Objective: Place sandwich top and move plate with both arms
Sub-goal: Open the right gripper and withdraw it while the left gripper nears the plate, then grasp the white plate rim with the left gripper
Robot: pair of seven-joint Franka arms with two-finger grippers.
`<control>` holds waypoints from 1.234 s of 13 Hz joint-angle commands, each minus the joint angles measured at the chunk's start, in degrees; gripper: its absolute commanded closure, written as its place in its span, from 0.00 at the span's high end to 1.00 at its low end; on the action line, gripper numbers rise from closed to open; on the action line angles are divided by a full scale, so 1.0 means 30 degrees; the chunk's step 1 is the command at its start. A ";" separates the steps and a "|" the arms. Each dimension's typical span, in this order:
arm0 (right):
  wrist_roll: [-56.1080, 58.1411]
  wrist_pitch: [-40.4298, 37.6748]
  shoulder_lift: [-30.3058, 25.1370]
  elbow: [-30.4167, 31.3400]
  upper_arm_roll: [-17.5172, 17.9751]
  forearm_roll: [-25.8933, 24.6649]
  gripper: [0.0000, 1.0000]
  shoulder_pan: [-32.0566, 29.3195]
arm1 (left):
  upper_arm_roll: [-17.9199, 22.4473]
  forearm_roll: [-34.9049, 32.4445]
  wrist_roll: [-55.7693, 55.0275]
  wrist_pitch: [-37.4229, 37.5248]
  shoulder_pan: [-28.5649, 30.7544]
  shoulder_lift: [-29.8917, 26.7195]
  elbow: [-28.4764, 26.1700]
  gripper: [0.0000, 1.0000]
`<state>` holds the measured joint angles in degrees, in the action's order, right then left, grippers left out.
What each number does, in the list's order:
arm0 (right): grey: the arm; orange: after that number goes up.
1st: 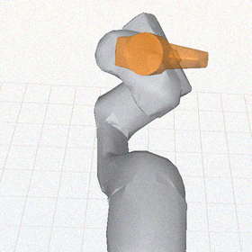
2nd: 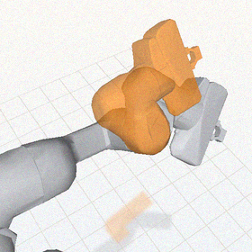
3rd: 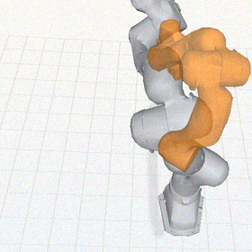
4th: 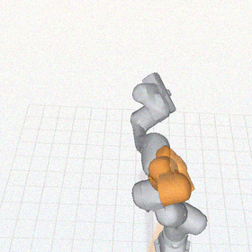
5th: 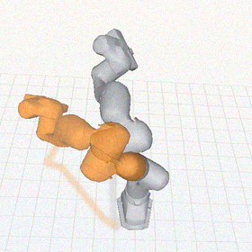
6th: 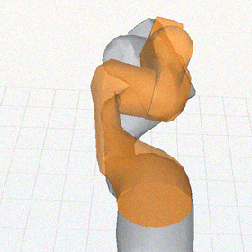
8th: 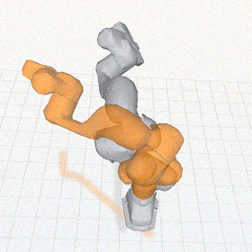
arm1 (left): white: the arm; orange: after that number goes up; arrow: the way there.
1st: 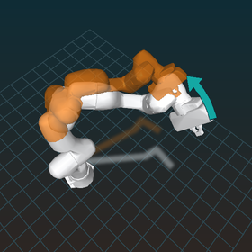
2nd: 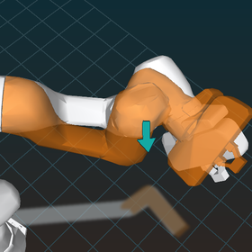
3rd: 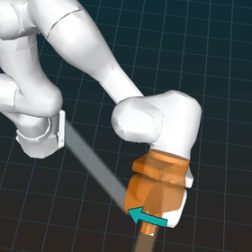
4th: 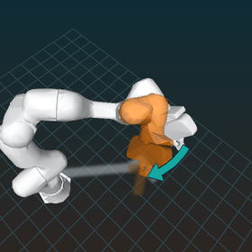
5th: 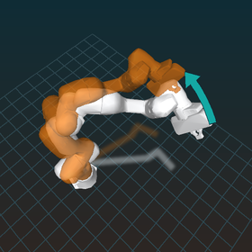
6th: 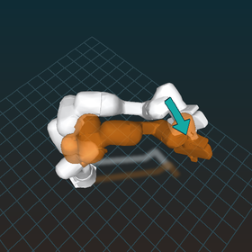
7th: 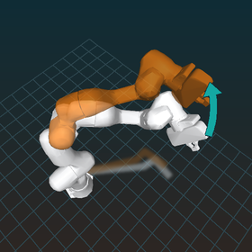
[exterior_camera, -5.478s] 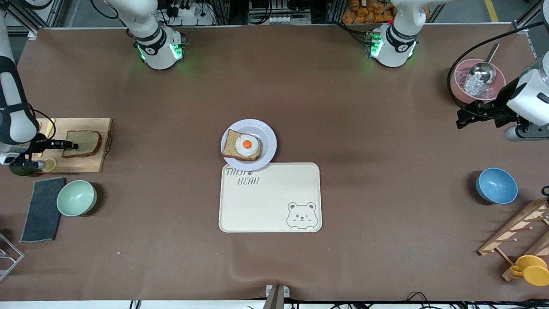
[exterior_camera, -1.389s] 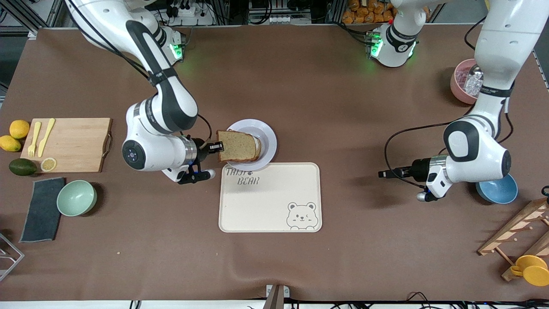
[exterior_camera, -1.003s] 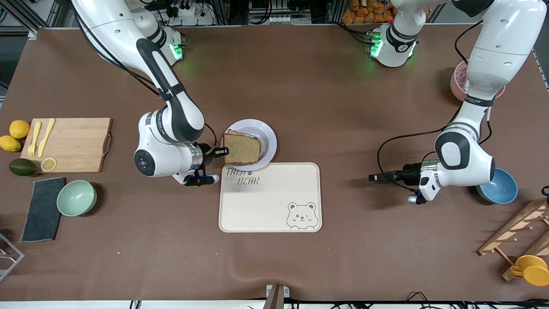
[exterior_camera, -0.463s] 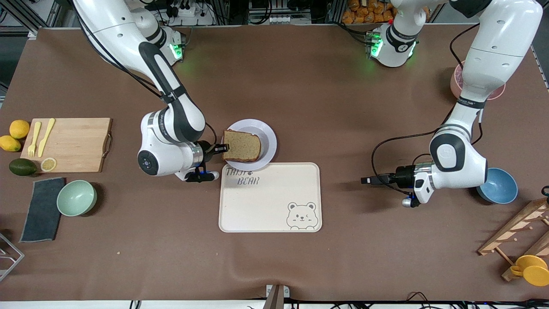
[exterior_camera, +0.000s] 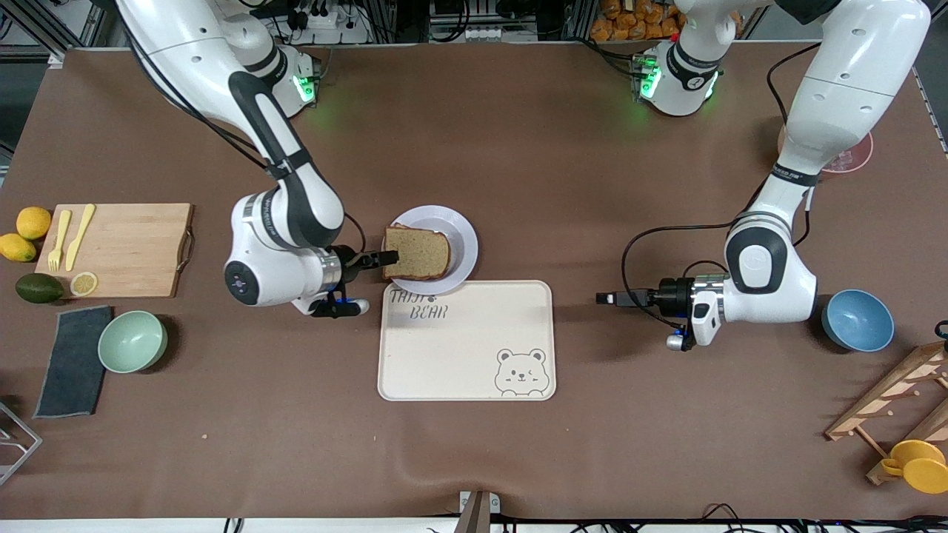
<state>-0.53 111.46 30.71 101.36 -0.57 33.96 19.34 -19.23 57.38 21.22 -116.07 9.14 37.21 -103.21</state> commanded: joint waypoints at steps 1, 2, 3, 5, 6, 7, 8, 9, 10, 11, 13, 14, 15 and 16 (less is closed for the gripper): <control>0.0176 -0.0444 -0.0888 0.0226 0.0072 -0.0215 1.00 -0.1607 | -0.0359 0.1318 0.2407 0.0864 0.0234 -0.0744 -0.1222 1.00; 0.0437 -0.0735 -0.1063 0.0226 0.0101 -0.1059 1.00 -0.2542 | -0.0388 0.1930 0.2939 0.1274 0.0204 -0.0714 -0.1426 1.00; 0.0817 -0.1202 -0.1442 0.0255 0.0101 -0.1966 1.00 -0.3479 | -0.0795 0.2371 0.3293 0.1336 0.0204 -0.0714 -0.1602 1.00; 0.0850 -0.1937 -0.2611 0.0372 -0.0073 -0.4129 1.00 -0.4566 | -0.1323 0.3366 0.3938 0.1221 0.0000 -0.0626 -0.1661 1.00; 0.0850 -0.1997 -0.3256 0.0372 -0.0075 -0.5739 1.00 -0.4950 | -0.1761 0.4213 0.4289 0.0813 -0.0088 -0.0742 -0.2068 1.00; 0.0850 -0.2026 -0.4016 0.0401 -0.0104 -0.6886 1.00 -0.5069 | -0.2084 0.4947 0.5250 0.0403 -0.0089 -0.0772 -0.2565 1.00; 0.0850 -0.2143 -0.4923 0.0402 -0.0191 -0.7622 1.00 -0.5535 | -0.2320 0.6230 0.6564 -0.0123 -0.0060 -0.0831 -0.3411 1.00; 0.0850 -0.2521 -0.5802 0.0228 -0.0192 -0.8123 1.00 -0.5974 | -0.2583 0.7954 0.8318 -0.0447 -0.0089 -0.0802 -0.4058 1.00; 0.0850 -0.2612 -0.6710 0.0226 -0.0221 -0.8534 1.00 -0.5979 | -0.2615 0.8958 0.9611 -0.0509 -0.0292 -0.0686 -0.4412 1.00; 0.0821 -0.2555 -0.7328 0.0226 -0.0250 -0.9002 1.00 -0.6037 | -0.2615 0.9403 1.0146 -0.0799 -0.0642 -0.0627 -0.4735 1.00; 0.0850 -0.2466 -0.8268 -0.0008 -0.0250 -0.9416 1.00 -0.6534 | -0.2789 1.0309 1.0821 -0.1589 -0.1141 -0.0655 -0.5350 1.00; 0.0821 -0.2466 -0.8852 -0.0154 -0.0337 -0.9475 1.00 -0.6535 | -0.2791 1.1359 1.1667 -0.2028 -0.1637 -0.0568 -0.5527 1.00; 0.0734 -0.2669 -0.9554 -0.0126 -0.0367 -0.9563 1.00 -0.6536 | -0.2791 1.2327 1.2458 -0.2526 -0.2309 -0.0481 -0.5529 1.00; 0.0646 -0.3657 -1.0547 -0.0097 -0.0455 -0.9941 1.00 -0.6710 | -0.2791 1.2975 1.2698 -0.3256 -0.2837 -0.0364 -0.5413 1.00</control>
<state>2.33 103.31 4.02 99.99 -2.31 6.31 0.36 -27.37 92.06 56.79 -122.33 3.37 36.92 -118.79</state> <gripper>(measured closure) 0.000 0.000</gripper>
